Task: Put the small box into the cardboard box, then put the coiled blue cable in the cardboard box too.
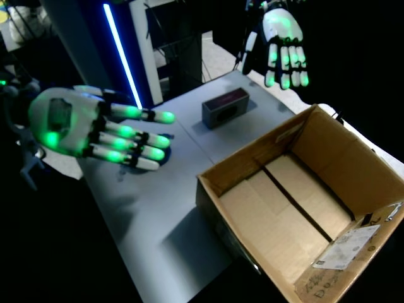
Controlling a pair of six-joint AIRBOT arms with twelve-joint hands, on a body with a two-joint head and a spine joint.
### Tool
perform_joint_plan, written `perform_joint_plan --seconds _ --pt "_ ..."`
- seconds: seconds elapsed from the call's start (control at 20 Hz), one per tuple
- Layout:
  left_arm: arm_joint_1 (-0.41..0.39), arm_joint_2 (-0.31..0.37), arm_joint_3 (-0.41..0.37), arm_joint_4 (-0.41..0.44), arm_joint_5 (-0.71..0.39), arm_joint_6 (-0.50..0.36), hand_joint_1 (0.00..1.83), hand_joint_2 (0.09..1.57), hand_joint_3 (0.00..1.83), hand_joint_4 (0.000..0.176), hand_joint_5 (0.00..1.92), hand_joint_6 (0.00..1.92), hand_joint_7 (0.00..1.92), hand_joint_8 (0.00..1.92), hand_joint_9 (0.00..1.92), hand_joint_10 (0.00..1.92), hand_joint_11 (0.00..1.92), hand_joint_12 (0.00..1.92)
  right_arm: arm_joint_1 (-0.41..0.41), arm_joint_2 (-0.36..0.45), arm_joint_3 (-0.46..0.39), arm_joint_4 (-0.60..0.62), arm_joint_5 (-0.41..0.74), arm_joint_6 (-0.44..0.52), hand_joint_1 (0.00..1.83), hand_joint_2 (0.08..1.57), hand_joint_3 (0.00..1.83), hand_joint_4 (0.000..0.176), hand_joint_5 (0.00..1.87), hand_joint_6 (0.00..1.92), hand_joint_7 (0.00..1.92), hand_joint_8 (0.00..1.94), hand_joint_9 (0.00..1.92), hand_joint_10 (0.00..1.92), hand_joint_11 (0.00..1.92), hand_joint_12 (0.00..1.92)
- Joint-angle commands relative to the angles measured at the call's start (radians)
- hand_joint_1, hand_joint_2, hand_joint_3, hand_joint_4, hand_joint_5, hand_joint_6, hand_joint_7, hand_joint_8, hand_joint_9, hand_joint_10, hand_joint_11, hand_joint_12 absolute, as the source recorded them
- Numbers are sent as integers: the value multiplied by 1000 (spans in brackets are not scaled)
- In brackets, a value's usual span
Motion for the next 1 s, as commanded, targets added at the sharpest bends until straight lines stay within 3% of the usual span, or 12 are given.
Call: perform_joint_plan --seconds 0.0,0.15,0.3,0.4,0.55,0.6,0.65,0.75,0.8,0.85,0.9,0.95 --pt "-11 -9 8 -5 -109 -1 3 1059 10 176 245 11 215 8 160 11 17 249 14 -2 4 14 117 5 0 1397 0 96 375 0 211 0 147 4 0 287" --pt "-36 -27 17 18 -90 -2 111 1033 0 176 276 14 225 7 178 11 15 260 14 -7 8 14 117 5 0 1398 0 97 374 0 215 1 151 4 0 290" --pt "-137 -74 40 116 -7 -28 507 850 0 176 279 0 311 7 263 9 95 299 14 -8 9 14 117 5 0 1404 1 91 376 1 217 1 152 1 0 317" --pt "-200 -128 79 196 58 -101 581 831 0 172 286 2 352 4 327 1 57 644 13 -7 10 14 117 5 0 1405 1 86 382 1 228 2 157 2 0 333" --pt "-247 -192 115 239 119 -132 680 862 0 86 449 7 620 14 634 38 209 1223 14 -7 11 14 117 5 0 1411 3 85 391 2 245 7 165 4 0 340" --pt "-260 -207 125 245 142 -134 737 888 0 22 575 3 722 21 747 102 319 1394 14 -7 12 14 117 5 0 1410 2 91 381 0 241 4 164 3 0 338" --pt "-265 -212 129 246 152 -135 827 954 2 0 681 4 793 8 619 630 447 1390 14 -7 12 14 117 5 0 1409 1 91 392 5 244 4 169 5 0 338" --pt "-273 -225 143 245 171 -136 996 999 1 0 827 19 866 30 524 1049 508 1380 13 -8 12 14 117 5 0 1401 0 104 392 2 245 3 170 2 0 321" --pt "-277 -232 151 239 177 -136 1102 1126 0 0 970 766 938 72 609 1053 568 1366 13 -8 12 14 117 5 0 1400 0 95 410 9 253 5 178 5 0 321" --pt "-279 -236 158 231 177 -136 1097 1143 0 0 925 1018 949 86 617 1071 555 1388 13 -9 12 14 117 5 0 1400 0 94 412 9 254 5 179 6 0 321" --pt "-282 -239 167 212 166 -137 1181 1180 0 0 884 1066 829 1263 768 1089 665 1461 13 -9 12 14 117 5 0 1398 0 92 412 7 249 2 176 3 0 322" --pt "-284 -236 171 200 147 -140 1192 1173 0 0 901 1033 844 1293 824 1104 727 1488 13 -9 12 14 117 5 0 1401 0 90 413 7 256 5 175 3 0 324"
